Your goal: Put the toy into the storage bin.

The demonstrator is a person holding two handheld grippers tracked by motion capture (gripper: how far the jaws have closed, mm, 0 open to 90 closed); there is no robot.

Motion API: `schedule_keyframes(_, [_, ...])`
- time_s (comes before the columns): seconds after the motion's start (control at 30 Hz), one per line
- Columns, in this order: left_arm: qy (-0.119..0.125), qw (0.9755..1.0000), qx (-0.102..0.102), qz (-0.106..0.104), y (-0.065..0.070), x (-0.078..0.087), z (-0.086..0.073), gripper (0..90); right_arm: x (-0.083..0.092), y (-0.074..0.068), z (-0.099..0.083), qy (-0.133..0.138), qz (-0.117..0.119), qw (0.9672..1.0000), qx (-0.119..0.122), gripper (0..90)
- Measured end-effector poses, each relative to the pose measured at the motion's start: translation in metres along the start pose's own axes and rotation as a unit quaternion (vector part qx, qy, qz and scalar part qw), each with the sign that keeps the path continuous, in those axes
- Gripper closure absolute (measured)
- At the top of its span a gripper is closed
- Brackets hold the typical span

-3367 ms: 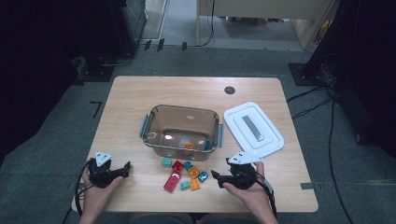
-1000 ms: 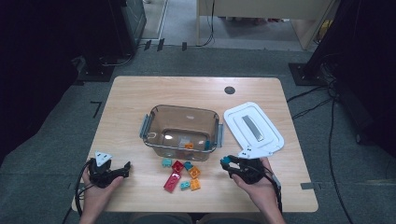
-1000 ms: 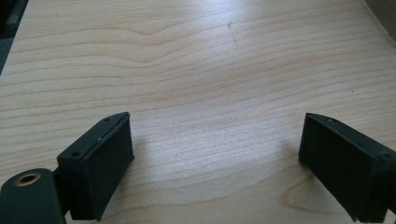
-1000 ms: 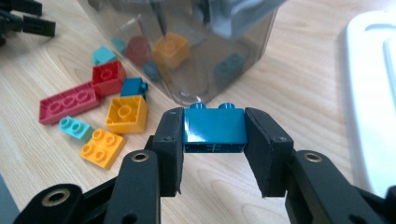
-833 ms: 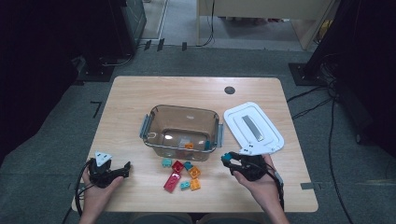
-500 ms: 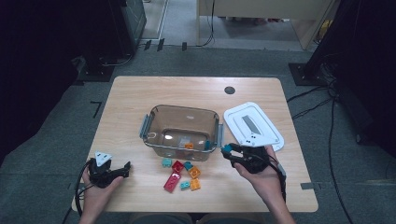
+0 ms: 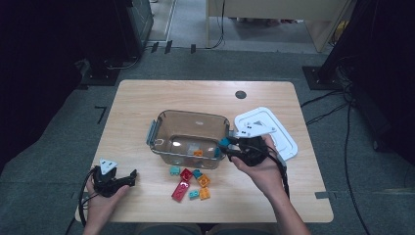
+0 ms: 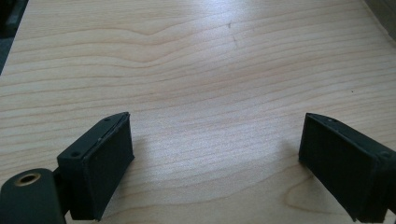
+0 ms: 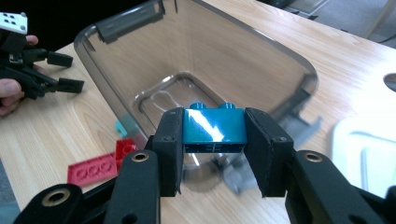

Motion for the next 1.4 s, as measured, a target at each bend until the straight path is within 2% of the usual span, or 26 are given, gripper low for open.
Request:
schedule_keyframes(0.23, [0.0,1.0,0.0,0.0,0.0,0.0,0.0,9.9,-0.019,-0.003,0.006,-0.004,0.006,1.0,0.0,60.1])
schedule_keyframes(0.6, [0.001,1.0,0.0,0.0,0.0,0.0,0.0,9.9,-0.058,-0.004,-0.004,-0.045,0.012,0.9989,-0.002,60.0])
schedule_keyframes(0.77, [0.001,1.0,-0.001,0.0,0.0,0.0,0.0,9.9,-0.065,-0.004,-0.009,-0.056,0.013,0.9984,-0.001,58.8])
schedule_keyframes(0.8, [0.001,1.0,0.0,0.0,0.0,0.0,0.0,9.9,-0.065,-0.005,-0.01,-0.058,0.016,0.9982,0.0,54.8])
schedule_keyframes(0.97, [0.001,1.0,0.0,0.0,0.0,0.0,0.0,9.9,-0.063,-0.005,-0.009,-0.058,0.015,0.9982,0.002,50.8])
schedule_keyframes(1.1, [0.001,1.0,-0.001,0.0,0.0,0.0,0.0,9.9,-0.057,-0.004,-0.005,-0.046,0.015,0.9988,-0.003,47.4])
schedule_keyframes(1.2, [0.001,1.0,0.0,0.0,0.0,0.0,0.0,9.9,-0.045,-0.002,-0.001,-0.034,0.011,0.9993,-0.006,40.6])
schedule_keyframes(1.37, [0.0,1.0,-0.001,0.0,0.0,0.0,0.0,9.9,-0.031,-0.002,0.0,-0.023,0.009,0.9997,-0.001,35.2])
schedule_keyframes(1.4, [0.0,1.0,-0.001,0.0,0.0,0.0,0.0,9.9,-0.024,-0.003,-0.002,-0.023,0.007,0.9997,-0.001,30.1])
Point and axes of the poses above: each handheld gripper's, and its own axes: x roughly backward along the jaws, z roughly out of its top, y roughly to its right, the point moved 10 cm from there along -x, roughly forward along the jaws, and after that the axes turned 12 degrees about y, right-handed, at the moved point
